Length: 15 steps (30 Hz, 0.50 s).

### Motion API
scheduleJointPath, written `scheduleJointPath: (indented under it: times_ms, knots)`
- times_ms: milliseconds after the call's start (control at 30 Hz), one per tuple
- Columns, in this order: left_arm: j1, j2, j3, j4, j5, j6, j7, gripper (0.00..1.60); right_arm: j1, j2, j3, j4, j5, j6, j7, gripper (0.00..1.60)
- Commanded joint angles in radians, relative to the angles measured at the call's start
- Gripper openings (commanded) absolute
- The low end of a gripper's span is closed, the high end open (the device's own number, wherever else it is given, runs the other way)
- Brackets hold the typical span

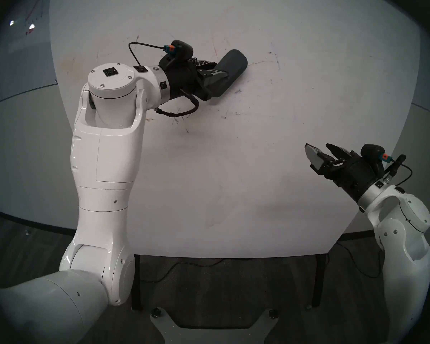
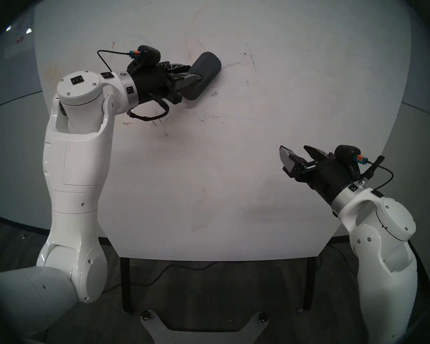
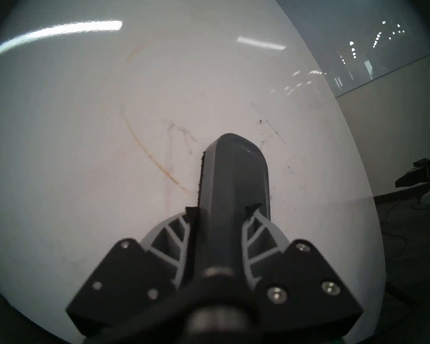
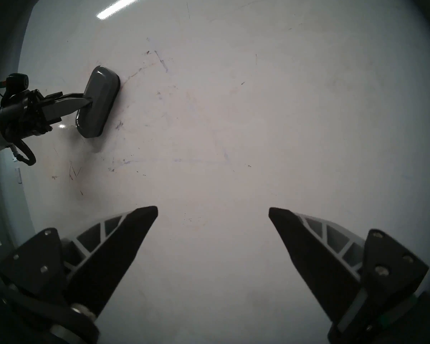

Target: Erase all marks on the whiteboard with the eraser

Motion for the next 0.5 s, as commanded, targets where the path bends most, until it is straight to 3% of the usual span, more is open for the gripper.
scheduleJointPath:
  times_ms: [0,167,467]
  knots:
    - [0.118,-0.017,-0.11,-0.121,-0.027,0.061,0.037,0.0,0.009,0.002,0.001,-0.018,-0.001,0.0,-0.002,1.6]
    - [0.182,-0.037,-0.159,-0.184,-0.035,0.101,0.029,0.0,0.009,0.002,0.001,-0.018,-0.001,0.0,-0.003,1.6]
    - [0.29,-0.086,-0.274,-0.27,-0.066,0.105,0.073,0.0,0.009,0.001,0.0,-0.019,-0.002,0.002,-0.004,1.6]
